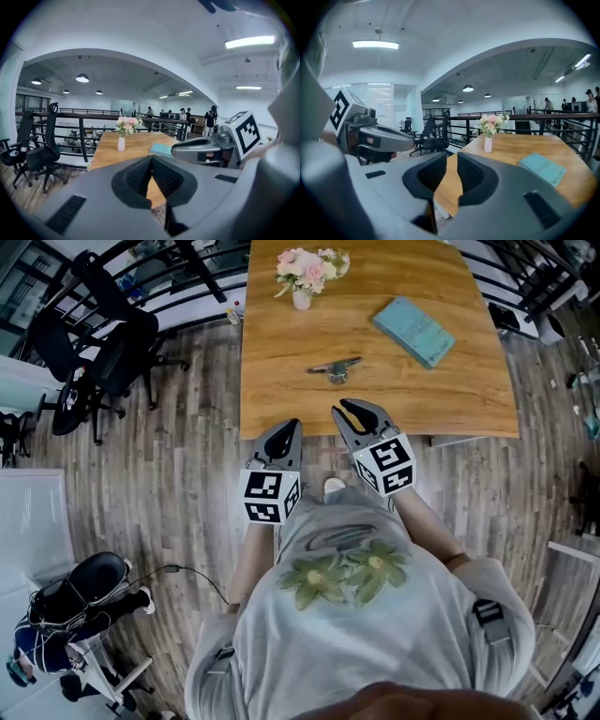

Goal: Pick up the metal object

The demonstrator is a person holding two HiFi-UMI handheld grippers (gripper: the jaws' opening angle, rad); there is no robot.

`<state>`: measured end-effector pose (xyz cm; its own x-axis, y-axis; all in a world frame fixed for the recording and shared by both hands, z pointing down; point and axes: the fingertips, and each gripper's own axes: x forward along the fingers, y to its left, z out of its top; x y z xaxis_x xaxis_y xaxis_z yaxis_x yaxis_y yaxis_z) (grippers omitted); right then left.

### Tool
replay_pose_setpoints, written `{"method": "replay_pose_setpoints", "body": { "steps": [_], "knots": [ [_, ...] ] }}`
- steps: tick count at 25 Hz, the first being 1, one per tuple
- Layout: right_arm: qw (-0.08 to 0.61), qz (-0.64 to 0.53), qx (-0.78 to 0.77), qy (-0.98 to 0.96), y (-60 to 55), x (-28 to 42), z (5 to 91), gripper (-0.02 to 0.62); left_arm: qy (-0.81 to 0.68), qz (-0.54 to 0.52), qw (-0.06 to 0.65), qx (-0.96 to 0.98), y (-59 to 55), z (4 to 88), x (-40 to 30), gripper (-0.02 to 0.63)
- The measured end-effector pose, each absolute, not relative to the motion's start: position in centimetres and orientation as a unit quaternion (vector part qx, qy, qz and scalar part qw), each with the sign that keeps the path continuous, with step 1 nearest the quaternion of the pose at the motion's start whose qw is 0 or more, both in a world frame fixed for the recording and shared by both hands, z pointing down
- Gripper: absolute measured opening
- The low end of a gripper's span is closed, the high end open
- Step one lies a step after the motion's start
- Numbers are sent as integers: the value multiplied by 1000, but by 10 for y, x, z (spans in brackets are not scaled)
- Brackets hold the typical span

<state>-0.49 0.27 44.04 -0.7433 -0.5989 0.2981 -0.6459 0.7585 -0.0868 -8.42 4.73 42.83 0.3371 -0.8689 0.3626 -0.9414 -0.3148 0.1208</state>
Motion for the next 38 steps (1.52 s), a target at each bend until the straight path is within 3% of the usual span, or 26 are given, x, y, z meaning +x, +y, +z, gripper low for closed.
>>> {"method": "replay_pose_setpoints", "body": {
  "steps": [16, 23, 38],
  "knots": [
    [147, 139, 386, -900, -46, -4, 470, 199, -569, 132, 158, 797, 16, 441, -100, 15],
    [129, 173, 392, -894, -78, -8, 483, 210, -570, 137, 165, 793, -15, 451, -108, 15],
    [195, 224, 402, -866, -136, -20, 544, 261, -561, 165, 203, 785, -87, 483, -137, 15]
  ]
}}
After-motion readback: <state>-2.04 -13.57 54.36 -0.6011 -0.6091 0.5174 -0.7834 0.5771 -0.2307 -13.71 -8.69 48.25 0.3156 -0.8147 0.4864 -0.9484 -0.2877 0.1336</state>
